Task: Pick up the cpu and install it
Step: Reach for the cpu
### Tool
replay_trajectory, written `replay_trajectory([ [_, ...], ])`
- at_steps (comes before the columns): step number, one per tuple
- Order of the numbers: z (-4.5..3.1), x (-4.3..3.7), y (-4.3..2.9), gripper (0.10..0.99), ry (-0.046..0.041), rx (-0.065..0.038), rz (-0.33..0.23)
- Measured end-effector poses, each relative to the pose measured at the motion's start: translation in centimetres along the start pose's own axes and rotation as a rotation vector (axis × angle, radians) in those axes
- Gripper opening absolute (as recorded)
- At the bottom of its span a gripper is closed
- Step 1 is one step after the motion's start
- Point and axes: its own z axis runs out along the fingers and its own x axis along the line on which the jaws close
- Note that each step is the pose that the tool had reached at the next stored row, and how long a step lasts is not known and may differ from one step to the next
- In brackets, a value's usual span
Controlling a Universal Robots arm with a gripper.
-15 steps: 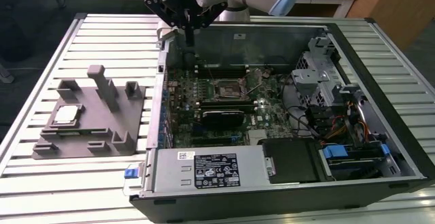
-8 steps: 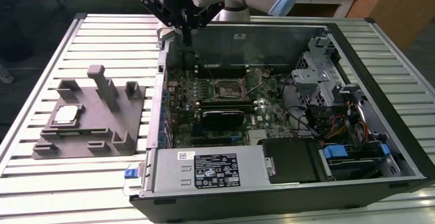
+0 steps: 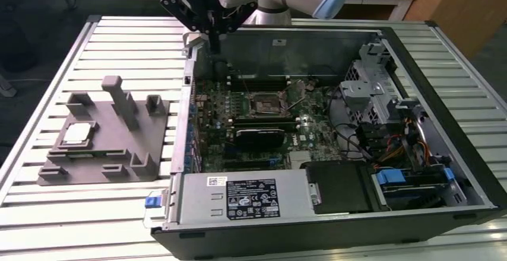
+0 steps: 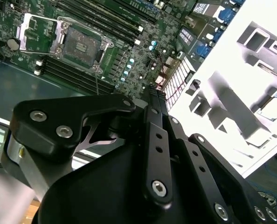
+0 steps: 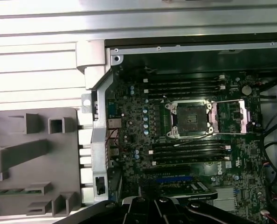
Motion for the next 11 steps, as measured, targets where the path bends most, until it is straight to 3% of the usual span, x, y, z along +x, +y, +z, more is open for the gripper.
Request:
replay_trajectory([
  [11,-0.03,1.19,-0.09,0.106,0.0,0.0,0.0],
])
